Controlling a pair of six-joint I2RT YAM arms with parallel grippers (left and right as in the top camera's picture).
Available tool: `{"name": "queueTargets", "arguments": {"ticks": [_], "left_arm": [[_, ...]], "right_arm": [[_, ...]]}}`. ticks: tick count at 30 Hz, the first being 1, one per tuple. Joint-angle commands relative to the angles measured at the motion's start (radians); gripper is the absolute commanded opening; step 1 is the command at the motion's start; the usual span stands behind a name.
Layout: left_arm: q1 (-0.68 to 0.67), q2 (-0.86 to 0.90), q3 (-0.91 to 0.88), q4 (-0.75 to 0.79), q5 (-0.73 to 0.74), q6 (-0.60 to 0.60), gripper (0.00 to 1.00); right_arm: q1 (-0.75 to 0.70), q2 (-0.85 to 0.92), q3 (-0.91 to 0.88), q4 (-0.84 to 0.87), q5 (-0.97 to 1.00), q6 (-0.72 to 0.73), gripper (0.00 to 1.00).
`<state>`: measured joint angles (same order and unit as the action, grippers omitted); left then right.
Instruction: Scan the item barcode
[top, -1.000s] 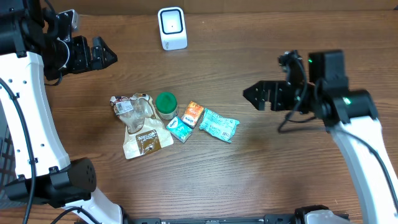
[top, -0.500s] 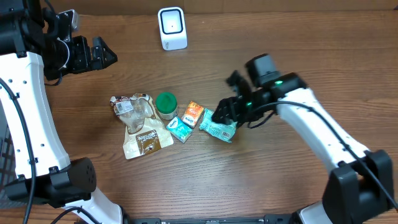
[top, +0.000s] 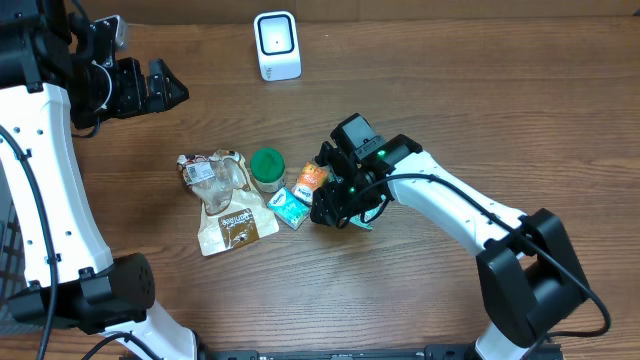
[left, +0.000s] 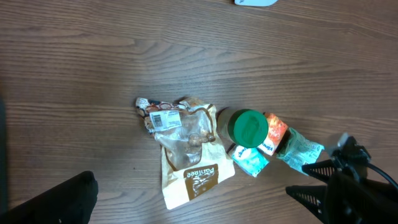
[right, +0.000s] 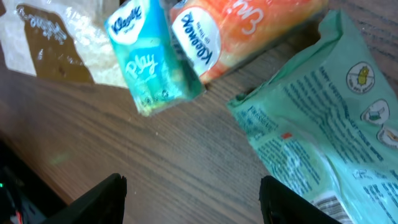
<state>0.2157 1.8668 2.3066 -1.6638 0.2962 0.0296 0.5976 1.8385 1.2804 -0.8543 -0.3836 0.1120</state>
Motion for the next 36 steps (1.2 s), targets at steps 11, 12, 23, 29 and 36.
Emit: {"name": "queueTargets", "arguments": {"ticks": [11,12,23,29,36], "left_arm": [[-0.007,-0.008,0.016,0.000,0.008,0.016,1.00],[-0.007,-0.008,0.016,0.000,0.008,0.016,1.00],[-0.007,-0.008,0.016,0.000,0.008,0.016,0.99],[-0.007,-0.008,0.016,0.000,0.008,0.016,0.99],[-0.007,-0.008,0.016,0.000,0.008,0.016,1.00]], "right_arm": [[0.005,0.089,0.000,0.073,-0.112,0.061,0.63],[0.005,0.097,0.000,0.076,-0.112,0.070,0.63],[-0.043,0.113,0.001,0.145,-0.047,0.183,0.64],[-0.156,0.113,0.003,0.169,0.073,0.342,0.63],[-0.323,0.112,0.013,0.144,0.065,0.363,0.53]]}}
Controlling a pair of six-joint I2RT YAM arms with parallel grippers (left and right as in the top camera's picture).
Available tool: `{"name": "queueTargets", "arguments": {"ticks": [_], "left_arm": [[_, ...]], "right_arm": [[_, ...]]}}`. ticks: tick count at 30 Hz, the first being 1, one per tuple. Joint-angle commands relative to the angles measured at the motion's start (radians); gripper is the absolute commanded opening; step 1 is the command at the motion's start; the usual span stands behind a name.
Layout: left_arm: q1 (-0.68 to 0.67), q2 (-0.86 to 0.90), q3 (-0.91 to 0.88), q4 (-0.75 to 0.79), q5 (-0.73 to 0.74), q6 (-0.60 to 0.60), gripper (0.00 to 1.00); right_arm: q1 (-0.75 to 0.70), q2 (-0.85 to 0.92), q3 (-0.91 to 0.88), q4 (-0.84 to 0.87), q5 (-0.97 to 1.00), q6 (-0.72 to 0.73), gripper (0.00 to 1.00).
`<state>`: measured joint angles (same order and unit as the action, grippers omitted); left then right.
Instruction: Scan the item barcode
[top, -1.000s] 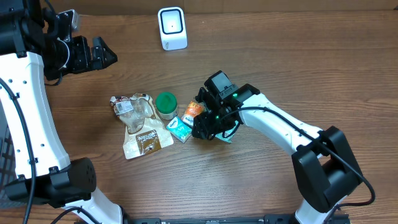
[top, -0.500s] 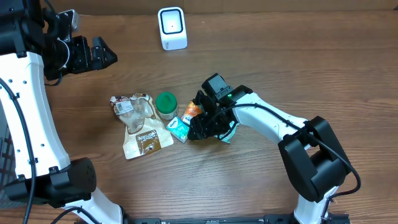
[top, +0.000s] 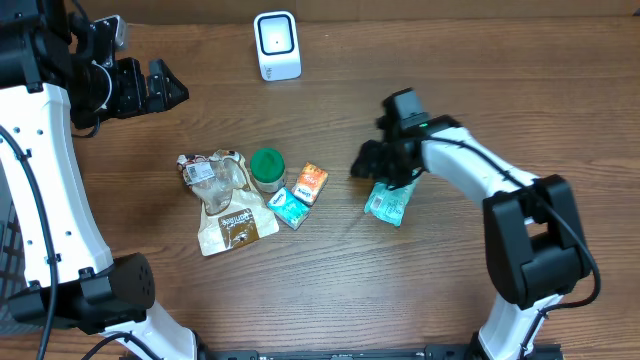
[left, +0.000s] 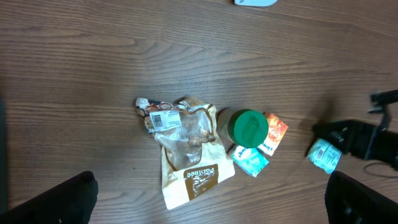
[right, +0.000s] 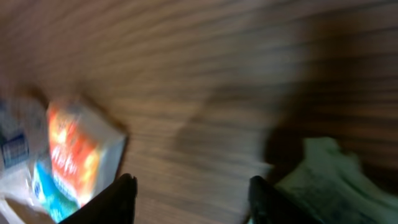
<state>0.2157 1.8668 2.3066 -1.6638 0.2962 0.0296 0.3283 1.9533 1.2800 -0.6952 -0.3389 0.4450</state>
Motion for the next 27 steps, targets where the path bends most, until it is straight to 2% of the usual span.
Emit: {"name": "queueTargets", "arguments": {"ticks": [1,6,12,15,16,17,19,22,27], "left_arm": [[-0.007,-0.008,0.016,0.000,0.008,0.016,1.00],[-0.007,-0.008,0.016,0.000,0.008,0.016,1.00],[-0.007,-0.008,0.016,0.000,0.008,0.016,1.00],[-0.007,-0.008,0.016,0.000,0.008,0.016,1.00],[-0.007,-0.008,0.016,0.000,0.008,0.016,1.00],[-0.007,-0.008,0.016,0.000,0.008,0.016,1.00],[-0.007,-0.008,0.016,0.000,0.008,0.016,1.00],[-0.007,-0.008,0.016,0.000,0.008,0.016,1.00],[-0.007,-0.008,0.016,0.000,0.008,0.016,1.00]], "right_arm": [[-0.074,-0.003,0.023,-0.031,0.022,0.030,0.52],[-0.181,-0.003,0.087,-0.128,0.024,0.012,0.52],[-0.253,-0.003,0.194,-0.303,-0.005,-0.160,0.54],[-0.289,-0.003,0.251,-0.414,-0.044,-0.292,0.64],[-0.312,-0.003,0.260,-0.474,-0.093,-0.410,0.73],[-0.325,-0.002,0.259,-0.508,-0.115,-0.483,0.78],[-0.346,0.003,0.243,-0.550,-0.134,-0.595,0.81],[-0.369,0.008,0.190,-0.544,-0.134,-0.680,0.81],[-0.401,0.026,0.124,-0.495,-0.138,-0.686,0.79]]}}
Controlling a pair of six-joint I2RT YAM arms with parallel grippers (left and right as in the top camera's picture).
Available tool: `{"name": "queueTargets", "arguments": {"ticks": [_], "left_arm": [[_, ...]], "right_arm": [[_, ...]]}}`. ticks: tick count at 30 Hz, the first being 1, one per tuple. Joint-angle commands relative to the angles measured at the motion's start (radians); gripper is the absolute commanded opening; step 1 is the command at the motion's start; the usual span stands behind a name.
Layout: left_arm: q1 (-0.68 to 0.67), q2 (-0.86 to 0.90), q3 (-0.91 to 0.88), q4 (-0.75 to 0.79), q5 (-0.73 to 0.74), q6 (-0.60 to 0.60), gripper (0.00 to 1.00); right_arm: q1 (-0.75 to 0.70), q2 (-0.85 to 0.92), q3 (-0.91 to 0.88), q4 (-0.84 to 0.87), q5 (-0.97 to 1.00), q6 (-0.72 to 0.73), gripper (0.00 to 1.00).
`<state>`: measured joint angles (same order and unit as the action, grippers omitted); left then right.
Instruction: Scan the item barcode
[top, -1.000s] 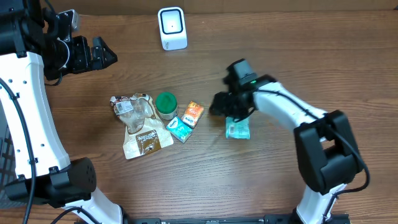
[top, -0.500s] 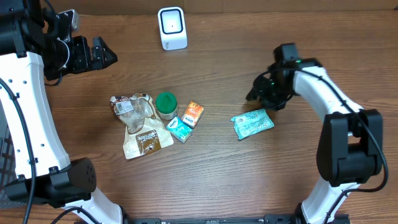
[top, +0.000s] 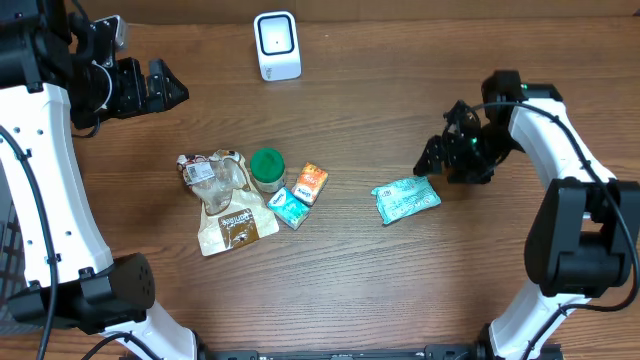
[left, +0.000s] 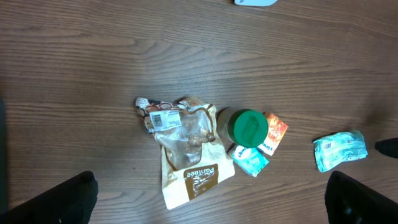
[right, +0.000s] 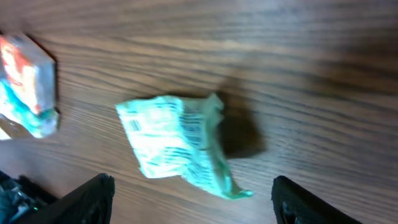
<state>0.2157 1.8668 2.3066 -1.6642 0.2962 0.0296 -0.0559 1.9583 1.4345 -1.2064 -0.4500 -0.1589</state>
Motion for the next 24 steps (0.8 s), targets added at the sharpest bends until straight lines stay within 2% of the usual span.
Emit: {"name": "queueTargets", "arguments": {"ticks": [1,13,24], "left_arm": [[-0.007,-0.008,0.016,0.000,0.008,0.016,1.00],[-0.007,-0.008,0.016,0.000,0.008,0.016,1.00],[-0.007,-0.008,0.016,0.000,0.008,0.016,1.00]], "right_arm": [[-0.023,0.026,-0.036,0.025,-0.027,-0.082,0.79],[-0.030,0.055,-0.101,0.055,-0.095,-0.164,0.79],[-0.030,0.055,-0.211,0.191,-0.162,-0.163,0.75]]}}
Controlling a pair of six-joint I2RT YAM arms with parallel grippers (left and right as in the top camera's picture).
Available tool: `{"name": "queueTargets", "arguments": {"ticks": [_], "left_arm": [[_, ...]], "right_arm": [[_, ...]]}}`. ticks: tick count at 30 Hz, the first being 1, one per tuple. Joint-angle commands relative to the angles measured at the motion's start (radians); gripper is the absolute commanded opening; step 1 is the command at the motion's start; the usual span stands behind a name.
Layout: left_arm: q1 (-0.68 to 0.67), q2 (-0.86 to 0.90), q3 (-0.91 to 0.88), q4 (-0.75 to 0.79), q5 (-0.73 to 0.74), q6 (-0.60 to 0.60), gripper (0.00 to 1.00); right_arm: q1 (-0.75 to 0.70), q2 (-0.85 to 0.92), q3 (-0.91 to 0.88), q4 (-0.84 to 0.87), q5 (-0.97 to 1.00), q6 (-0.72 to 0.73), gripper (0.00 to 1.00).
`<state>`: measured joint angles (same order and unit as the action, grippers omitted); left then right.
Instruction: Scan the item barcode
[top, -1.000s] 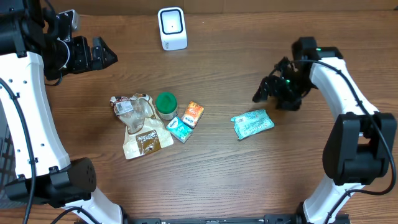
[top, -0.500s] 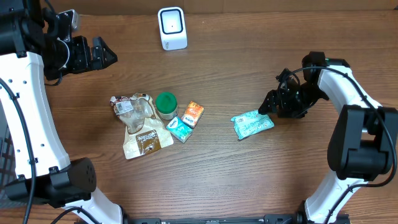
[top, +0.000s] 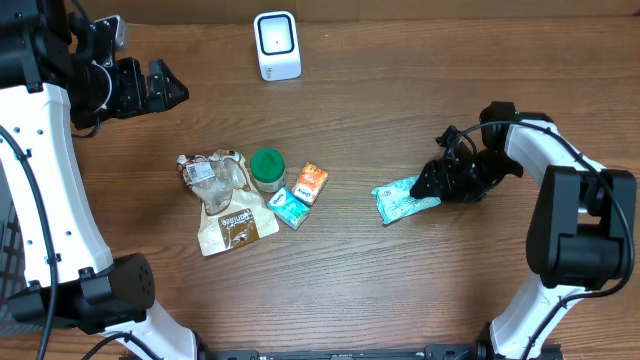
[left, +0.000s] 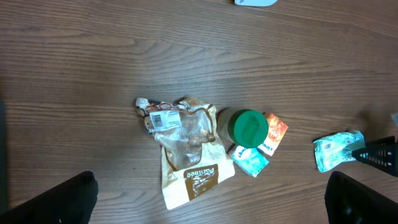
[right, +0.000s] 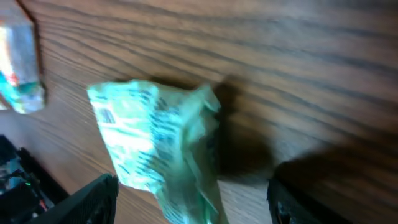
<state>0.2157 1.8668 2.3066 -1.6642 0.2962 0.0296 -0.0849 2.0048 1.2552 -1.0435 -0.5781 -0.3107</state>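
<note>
The green snack packet (top: 403, 201) lies flat on the table, right of the item cluster; it also shows in the right wrist view (right: 155, 146) and the left wrist view (left: 337, 149). My right gripper (top: 432, 184) is low at the packet's right end, open, and the packet's crumpled end reaches in between its fingers (right: 99, 200). The white barcode scanner (top: 276, 45) stands at the far edge. My left gripper (top: 167, 88) hangs open high at the far left, holding nothing (left: 208, 194).
A cluster sits left of centre: a brown pouch with a clear wrapper (top: 222, 196), a green-lidded jar (top: 267, 167), an orange tissue pack (top: 312, 180) and a teal tissue pack (top: 291, 208). Bare wood lies between the packet and the scanner.
My right gripper has come down and left, from up and right of the green packet to its right end. The packet lies in the same spot. The left arm has not moved.
My right gripper was at the cluster with the green packet beside its open fingers. Then the packet was right of the cluster under the gripper. Then it lay flat alone with the gripper off to its right, and now the gripper is at its end.
</note>
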Motion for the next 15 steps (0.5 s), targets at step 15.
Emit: {"name": "queueTargets", "arguments": {"ticks": [15], "left_arm": [[-0.007,-0.008,0.016,0.000,0.008,0.016,1.00]], "right_arm": [[0.000,0.010,-0.184,0.239,-0.056,0.102,0.52]]}}
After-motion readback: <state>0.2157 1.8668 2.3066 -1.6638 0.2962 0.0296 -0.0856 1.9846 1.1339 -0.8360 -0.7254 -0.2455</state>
